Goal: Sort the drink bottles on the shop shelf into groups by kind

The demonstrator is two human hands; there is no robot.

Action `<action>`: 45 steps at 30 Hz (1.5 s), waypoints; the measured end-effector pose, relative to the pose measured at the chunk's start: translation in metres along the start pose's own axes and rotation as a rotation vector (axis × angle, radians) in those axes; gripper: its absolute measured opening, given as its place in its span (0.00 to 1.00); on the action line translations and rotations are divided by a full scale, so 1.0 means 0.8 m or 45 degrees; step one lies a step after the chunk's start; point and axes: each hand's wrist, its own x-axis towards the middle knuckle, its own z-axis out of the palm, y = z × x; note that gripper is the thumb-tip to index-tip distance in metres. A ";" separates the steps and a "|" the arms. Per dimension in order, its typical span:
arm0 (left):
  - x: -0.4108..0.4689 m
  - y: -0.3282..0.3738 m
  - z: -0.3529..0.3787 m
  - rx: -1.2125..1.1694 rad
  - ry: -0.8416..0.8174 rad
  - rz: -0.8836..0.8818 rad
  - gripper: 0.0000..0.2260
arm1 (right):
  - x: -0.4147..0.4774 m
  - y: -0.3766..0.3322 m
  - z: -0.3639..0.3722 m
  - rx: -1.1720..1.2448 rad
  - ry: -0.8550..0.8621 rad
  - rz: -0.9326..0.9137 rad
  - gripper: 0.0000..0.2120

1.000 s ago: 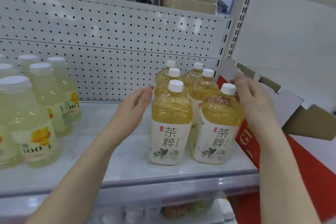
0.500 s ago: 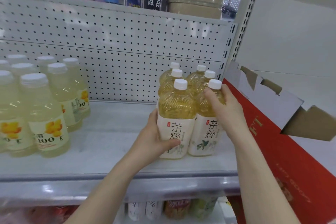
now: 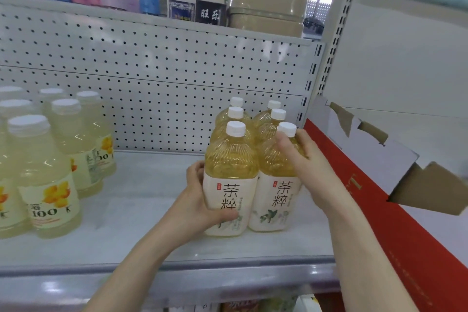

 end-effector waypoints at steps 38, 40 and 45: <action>0.014 -0.009 0.008 -0.028 0.176 0.103 0.44 | 0.016 0.019 0.041 -0.042 0.493 -0.282 0.11; 0.014 -0.008 0.009 -0.029 0.195 0.129 0.43 | 0.019 0.025 0.044 -0.112 0.570 -0.324 0.15; 0.005 -0.006 0.008 0.037 0.216 0.137 0.40 | 0.015 0.034 0.050 -0.333 0.697 -0.470 0.20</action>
